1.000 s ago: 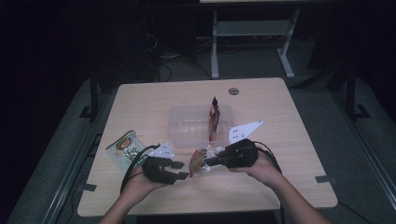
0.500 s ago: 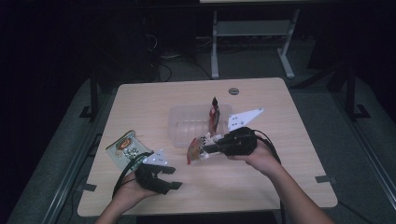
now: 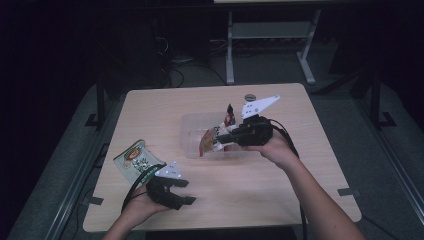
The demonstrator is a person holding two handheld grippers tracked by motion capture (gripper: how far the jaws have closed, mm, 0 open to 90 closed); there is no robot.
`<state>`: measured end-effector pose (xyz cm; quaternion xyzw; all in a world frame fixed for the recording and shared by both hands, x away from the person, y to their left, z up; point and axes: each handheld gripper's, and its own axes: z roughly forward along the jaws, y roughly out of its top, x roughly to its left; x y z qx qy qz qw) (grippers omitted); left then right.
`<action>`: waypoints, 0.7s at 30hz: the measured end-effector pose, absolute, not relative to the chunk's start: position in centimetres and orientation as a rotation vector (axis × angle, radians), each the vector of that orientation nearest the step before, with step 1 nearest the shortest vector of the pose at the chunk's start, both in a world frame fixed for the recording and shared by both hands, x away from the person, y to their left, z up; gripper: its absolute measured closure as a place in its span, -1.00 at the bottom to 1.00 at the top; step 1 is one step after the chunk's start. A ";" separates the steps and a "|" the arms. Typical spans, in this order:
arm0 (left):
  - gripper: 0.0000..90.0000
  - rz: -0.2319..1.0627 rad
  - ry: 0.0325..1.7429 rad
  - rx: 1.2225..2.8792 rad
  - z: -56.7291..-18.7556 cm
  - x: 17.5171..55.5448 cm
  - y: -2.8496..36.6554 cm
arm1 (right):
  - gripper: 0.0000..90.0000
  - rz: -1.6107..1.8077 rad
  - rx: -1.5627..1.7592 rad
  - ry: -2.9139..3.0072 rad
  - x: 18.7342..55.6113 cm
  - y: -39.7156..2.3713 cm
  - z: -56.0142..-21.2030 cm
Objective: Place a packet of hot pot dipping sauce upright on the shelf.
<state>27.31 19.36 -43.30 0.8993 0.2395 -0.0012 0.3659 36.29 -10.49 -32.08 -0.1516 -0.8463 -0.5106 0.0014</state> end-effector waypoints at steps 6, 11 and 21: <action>-0.26 -0.012 0.620 2.310 -43.3 27.3 19.4 | 0.99 -1.604 -0.510 -2.667 38.2 -10.5 -31.9; -0.26 -0.011 0.616 2.310 -43.3 27.4 19.4 | 0.99 -1.606 -0.528 -2.655 39.6 -10.0 -31.8; -0.26 -0.017 0.620 2.303 -43.3 27.3 19.5 | 0.99 -1.553 -0.525 -2.664 41.6 -8.3 -32.1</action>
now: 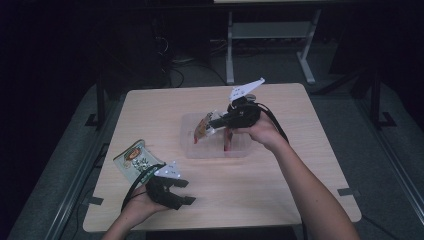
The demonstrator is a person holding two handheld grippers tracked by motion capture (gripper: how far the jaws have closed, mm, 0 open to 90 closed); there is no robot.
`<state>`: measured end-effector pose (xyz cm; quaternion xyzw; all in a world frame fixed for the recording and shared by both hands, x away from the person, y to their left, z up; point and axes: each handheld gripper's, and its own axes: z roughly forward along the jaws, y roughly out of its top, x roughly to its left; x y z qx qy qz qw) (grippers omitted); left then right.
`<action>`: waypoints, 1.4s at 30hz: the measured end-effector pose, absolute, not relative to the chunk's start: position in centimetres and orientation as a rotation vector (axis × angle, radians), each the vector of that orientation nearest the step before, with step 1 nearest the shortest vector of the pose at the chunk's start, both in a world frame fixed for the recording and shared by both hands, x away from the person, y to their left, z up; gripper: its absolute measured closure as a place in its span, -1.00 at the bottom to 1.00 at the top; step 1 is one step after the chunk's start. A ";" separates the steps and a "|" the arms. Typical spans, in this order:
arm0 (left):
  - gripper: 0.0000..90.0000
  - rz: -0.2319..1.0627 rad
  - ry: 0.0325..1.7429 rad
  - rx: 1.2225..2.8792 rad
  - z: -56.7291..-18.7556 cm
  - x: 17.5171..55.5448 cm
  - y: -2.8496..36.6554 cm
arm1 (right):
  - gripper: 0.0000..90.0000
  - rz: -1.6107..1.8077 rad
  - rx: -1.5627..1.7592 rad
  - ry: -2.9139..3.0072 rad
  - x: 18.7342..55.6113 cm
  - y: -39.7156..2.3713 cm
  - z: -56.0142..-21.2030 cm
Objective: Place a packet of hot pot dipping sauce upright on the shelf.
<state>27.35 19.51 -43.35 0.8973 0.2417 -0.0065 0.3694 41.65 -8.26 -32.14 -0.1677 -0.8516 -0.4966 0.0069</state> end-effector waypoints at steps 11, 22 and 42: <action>-0.26 -0.020 0.624 2.303 -43.3 27.4 19.7 | 0.99 -1.452 -0.565 -2.710 42.6 -7.4 -33.8; -0.26 -0.023 0.618 2.311 -43.4 27.4 19.6 | 0.98 -1.410 -0.591 -2.740 42.7 -6.9 -34.4; -0.26 -0.027 0.616 2.315 -43.4 27.4 19.5 | 0.95 -1.348 -0.616 -2.832 42.6 -5.2 -34.6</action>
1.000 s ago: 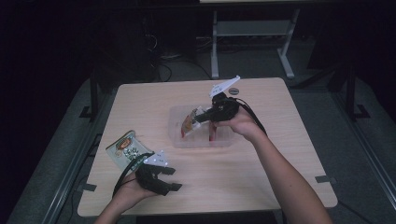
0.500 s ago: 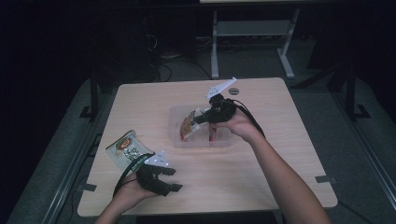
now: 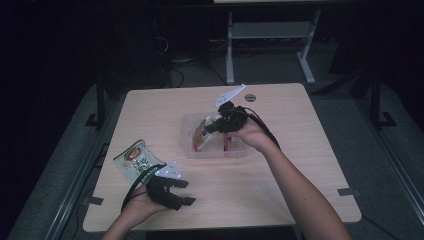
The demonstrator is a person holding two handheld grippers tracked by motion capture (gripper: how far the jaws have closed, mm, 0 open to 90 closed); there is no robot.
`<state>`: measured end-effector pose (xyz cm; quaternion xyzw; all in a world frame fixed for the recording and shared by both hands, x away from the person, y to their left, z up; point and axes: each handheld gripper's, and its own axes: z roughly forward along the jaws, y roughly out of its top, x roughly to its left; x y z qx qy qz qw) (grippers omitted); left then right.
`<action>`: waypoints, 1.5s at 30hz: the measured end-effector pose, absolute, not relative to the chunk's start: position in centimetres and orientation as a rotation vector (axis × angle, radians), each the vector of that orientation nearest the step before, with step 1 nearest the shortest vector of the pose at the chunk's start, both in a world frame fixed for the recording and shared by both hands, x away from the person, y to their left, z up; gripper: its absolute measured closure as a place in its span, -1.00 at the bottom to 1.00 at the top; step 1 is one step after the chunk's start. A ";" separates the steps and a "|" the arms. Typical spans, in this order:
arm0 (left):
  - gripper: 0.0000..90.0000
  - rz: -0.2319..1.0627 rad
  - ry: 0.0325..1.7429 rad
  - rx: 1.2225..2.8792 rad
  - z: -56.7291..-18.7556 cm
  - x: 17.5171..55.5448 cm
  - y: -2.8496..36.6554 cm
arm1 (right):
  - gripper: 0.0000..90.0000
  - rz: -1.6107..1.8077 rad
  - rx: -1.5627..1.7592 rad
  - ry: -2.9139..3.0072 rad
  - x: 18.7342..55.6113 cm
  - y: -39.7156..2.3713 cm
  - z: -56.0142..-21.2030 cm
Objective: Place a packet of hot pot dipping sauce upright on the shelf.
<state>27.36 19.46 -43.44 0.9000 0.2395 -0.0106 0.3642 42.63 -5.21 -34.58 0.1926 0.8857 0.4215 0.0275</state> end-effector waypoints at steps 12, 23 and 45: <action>-0.26 -0.027 0.616 2.314 -43.4 27.4 19.5 | 0.91 1.315 0.593 2.717 42.6 -5.2 -34.5; -0.26 -0.027 0.615 2.314 -43.4 27.4 19.5 | 0.86 1.324 0.607 2.708 42.5 -5.5 -34.3; -0.26 -0.024 0.624 2.309 -43.4 27.5 19.5 | 0.28 1.361 0.663 2.664 41.1 -7.2 -33.9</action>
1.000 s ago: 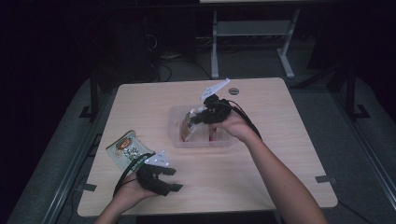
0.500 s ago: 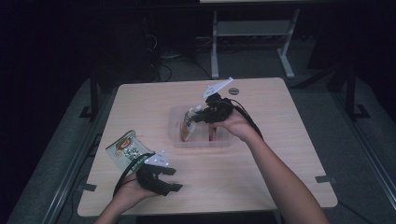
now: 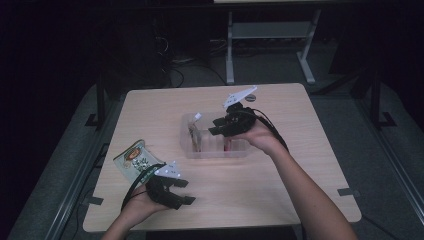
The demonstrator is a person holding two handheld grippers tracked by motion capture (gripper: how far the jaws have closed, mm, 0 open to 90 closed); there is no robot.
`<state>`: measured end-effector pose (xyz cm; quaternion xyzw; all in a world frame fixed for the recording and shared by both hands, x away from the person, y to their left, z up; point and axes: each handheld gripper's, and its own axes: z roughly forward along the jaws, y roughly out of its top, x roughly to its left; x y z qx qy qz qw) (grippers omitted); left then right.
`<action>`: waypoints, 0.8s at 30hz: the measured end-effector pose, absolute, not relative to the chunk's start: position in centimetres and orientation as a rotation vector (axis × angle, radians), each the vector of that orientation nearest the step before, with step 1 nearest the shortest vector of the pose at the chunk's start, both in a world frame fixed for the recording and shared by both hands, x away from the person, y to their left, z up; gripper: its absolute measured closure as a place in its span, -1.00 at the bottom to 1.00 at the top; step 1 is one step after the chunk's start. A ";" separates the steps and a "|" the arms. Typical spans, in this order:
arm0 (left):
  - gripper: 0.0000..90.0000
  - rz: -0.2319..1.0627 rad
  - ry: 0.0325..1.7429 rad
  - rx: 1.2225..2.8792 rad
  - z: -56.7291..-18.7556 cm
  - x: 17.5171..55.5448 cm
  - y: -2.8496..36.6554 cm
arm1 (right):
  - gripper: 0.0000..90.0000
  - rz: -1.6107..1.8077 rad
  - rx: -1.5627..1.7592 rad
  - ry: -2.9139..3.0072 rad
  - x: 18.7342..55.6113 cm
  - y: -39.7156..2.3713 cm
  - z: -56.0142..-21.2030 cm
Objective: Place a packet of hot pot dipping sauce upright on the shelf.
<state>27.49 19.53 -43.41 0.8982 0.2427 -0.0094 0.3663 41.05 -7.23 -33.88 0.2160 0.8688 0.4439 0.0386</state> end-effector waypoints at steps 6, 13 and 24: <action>-0.26 -0.017 0.615 2.311 -43.4 27.6 19.5 | 0.16 1.344 0.625 2.662 39.6 -7.8 -34.2; -0.26 -0.021 0.624 2.306 -43.5 27.5 19.3 | -0.03 1.340 0.645 2.649 37.4 -8.4 -35.1; 0.04 0.014 0.664 2.291 -42.9 27.8 20.1 | -0.24 1.337 0.684 2.627 33.9 -10.0 -37.8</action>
